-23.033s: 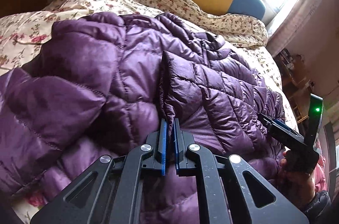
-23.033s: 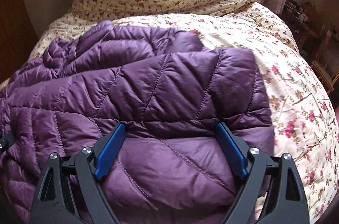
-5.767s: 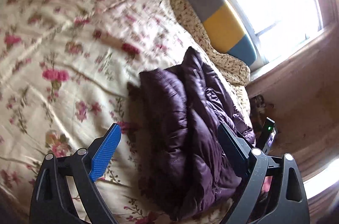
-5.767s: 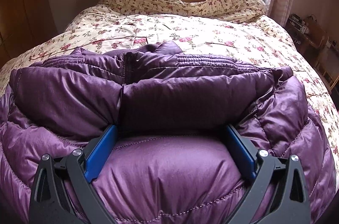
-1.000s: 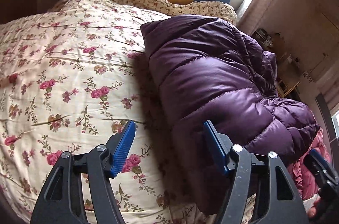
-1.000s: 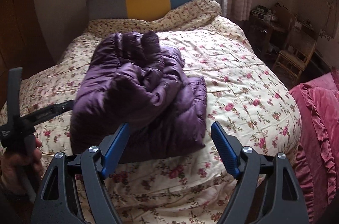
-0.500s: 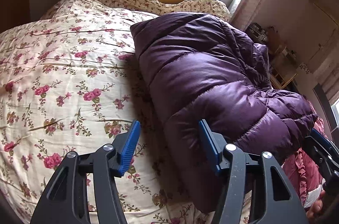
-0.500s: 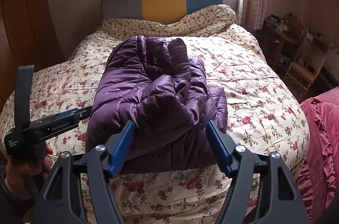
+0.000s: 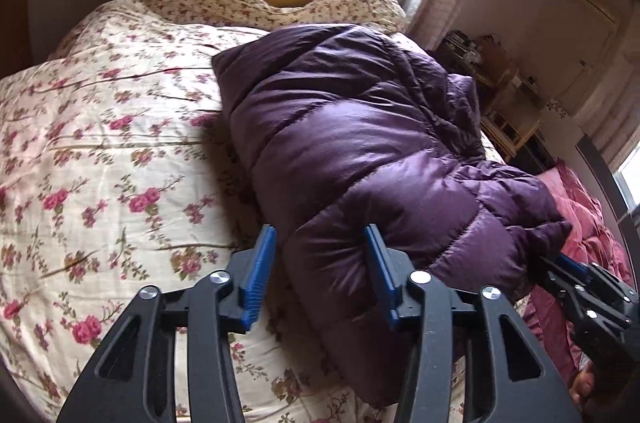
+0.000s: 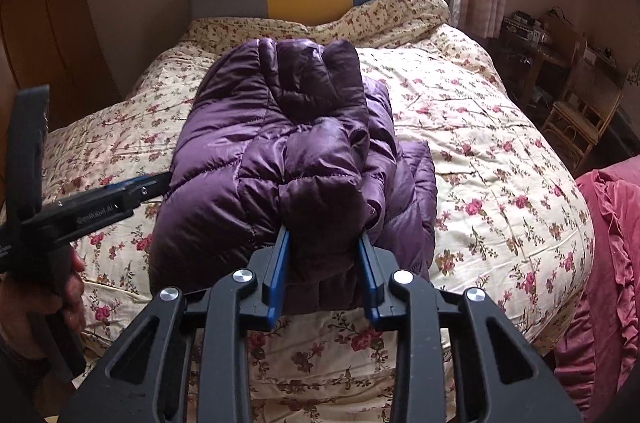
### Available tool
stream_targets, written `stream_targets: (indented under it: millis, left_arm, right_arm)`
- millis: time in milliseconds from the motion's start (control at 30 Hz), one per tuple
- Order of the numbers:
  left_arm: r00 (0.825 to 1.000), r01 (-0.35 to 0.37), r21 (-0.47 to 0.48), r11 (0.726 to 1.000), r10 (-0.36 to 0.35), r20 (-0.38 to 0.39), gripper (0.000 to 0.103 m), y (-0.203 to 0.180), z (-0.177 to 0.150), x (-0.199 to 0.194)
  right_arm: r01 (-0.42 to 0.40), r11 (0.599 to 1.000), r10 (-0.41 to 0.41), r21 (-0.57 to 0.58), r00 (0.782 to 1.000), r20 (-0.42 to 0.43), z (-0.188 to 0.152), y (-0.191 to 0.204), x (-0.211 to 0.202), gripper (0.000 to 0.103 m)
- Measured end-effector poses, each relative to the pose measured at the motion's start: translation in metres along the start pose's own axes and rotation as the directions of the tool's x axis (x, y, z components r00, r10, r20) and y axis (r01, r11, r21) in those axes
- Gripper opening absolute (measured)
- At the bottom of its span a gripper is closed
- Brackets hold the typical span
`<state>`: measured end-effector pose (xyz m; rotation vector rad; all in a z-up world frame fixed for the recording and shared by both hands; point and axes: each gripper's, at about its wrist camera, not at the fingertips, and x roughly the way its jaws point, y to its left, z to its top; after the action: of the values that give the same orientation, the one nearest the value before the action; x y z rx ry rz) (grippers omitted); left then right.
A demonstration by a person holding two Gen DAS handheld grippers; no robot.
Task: Fold large clothes
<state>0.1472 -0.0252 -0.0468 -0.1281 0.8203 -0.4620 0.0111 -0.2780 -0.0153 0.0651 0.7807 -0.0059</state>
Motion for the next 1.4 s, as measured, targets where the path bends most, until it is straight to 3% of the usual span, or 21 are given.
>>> stream_targets:
  millis: [300, 567, 733, 1033, 1267, 1400]
  left_arm:
    - [0.998, 0.070, 0.007, 0.998, -0.070, -0.006, 0.045, 0.001, 0.003, 0.005]
    - [0.990, 0.142, -0.020, 0.990, -0.142, -0.012, 0.042, -0.012, -0.041, -0.014]
    - [0.985, 0.170, -0.046, 0.984, -0.171, -0.031, 0.040, -0.013, -0.043, -0.002]
    - [0.984, 0.160, 0.035, 0.987, -0.157, -0.082, 0.040, -0.025, -0.047, 0.024]
    - [0.988, 0.136, 0.073, 0.988, -0.130, -0.088, 0.040, -0.033, -0.053, 0.042]
    - [0.988, 0.134, 0.077, 0.988, -0.128, -0.082, 0.040, -0.032, -0.054, 0.037]
  right_arm:
    - [0.025, 0.999, -0.024, 0.021, 0.999, -0.047, -0.010, 0.000, 0.016, 0.026]
    - [0.035, 0.999, -0.033, 0.021, 0.997, -0.069, -0.015, 0.001, 0.028, 0.025]
    - [0.041, 0.999, -0.039, 0.025, 0.995, -0.092, -0.018, 0.000, 0.039, 0.022]
    - [0.059, 0.997, -0.050, 0.051, 0.985, -0.165, -0.034, -0.007, 0.078, 0.019]
    - [0.077, 0.995, -0.066, 0.061, 0.986, -0.153, -0.041, -0.008, 0.087, 0.018]
    - [0.114, 0.992, -0.106, 0.048, 0.984, -0.141, -0.037, -0.002, 0.073, 0.028]
